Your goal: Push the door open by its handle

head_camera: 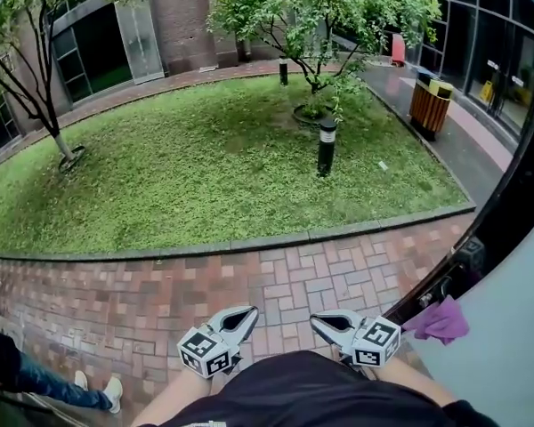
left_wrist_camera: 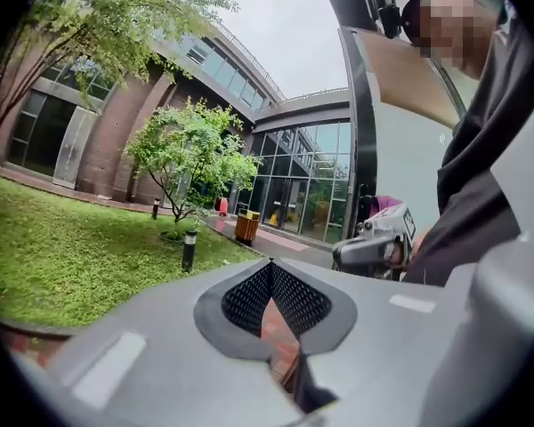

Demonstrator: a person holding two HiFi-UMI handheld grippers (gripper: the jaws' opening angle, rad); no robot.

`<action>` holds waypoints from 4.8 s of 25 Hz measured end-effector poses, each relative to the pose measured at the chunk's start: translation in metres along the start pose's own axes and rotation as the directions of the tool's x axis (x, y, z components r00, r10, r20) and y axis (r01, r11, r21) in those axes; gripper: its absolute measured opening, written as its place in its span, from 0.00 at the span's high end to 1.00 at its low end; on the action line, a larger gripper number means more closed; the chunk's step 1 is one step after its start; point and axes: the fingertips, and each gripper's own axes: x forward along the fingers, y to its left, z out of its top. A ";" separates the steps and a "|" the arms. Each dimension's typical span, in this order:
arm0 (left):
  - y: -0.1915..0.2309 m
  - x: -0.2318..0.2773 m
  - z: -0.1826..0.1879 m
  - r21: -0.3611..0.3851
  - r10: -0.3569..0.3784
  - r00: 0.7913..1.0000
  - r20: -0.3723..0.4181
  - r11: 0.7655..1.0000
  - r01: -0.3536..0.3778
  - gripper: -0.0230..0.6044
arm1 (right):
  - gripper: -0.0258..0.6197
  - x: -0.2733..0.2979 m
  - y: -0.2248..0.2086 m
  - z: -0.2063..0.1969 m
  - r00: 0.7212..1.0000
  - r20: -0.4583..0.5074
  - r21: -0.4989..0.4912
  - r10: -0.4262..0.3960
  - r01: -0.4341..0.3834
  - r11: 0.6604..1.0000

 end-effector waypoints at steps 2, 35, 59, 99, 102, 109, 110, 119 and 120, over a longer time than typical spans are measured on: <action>0.002 -0.006 -0.005 -0.015 0.017 1.000 0.003 1.000 -0.017 0.96 | 0.96 0.003 -0.007 -0.029 0.999 -0.043 -0.001 -0.014 0.014 1.000; -0.114 -0.047 -0.046 -0.154 0.341 0.940 0.010 0.929 -0.336 0.96 | 0.96 -0.042 0.034 -0.110 0.909 -0.272 -0.059 0.315 -0.343 0.938; -0.212 -0.104 -0.071 -0.080 0.365 0.931 -0.024 0.927 -0.366 0.96 | 0.96 -0.101 0.110 -0.120 0.936 -0.217 -0.105 0.276 -0.303 0.947; -0.642 -0.342 -0.121 0.033 0.253 0.967 0.018 0.967 -0.253 0.96 | 0.96 -0.363 0.463 -0.152 0.975 -0.157 -0.298 0.160 -0.201 0.933; -0.665 -0.359 -0.124 0.034 0.265 0.964 0.022 0.963 -0.266 0.96 | 0.96 -0.398 0.474 -0.150 0.986 -0.107 -0.282 0.124 -0.150 0.948; -0.721 -0.387 -0.143 0.029 0.344 0.939 -0.002 0.939 -0.344 0.96 | 0.96 -0.475 0.511 -0.157 0.989 -0.024 -0.277 0.146 -0.147 0.950; -0.730 -0.386 -0.146 0.018 0.358 0.934 0.003 0.934 -0.358 0.96 | 0.96 -0.488 0.516 -0.159 0.988 -0.014 -0.281 0.155 -0.152 0.947; -0.818 -0.313 -0.172 -0.065 0.307 0.951 0.027 0.950 -0.305 0.96 | 0.96 -0.620 0.519 -0.216 0.993 -0.063 -0.203 0.104 -0.114 0.972; -0.822 -0.310 -0.170 -0.055 0.293 0.956 0.030 0.955 -0.291 0.96 | 0.96 -0.627 0.519 -0.217 0.995 -0.055 -0.187 0.087 -0.096 0.978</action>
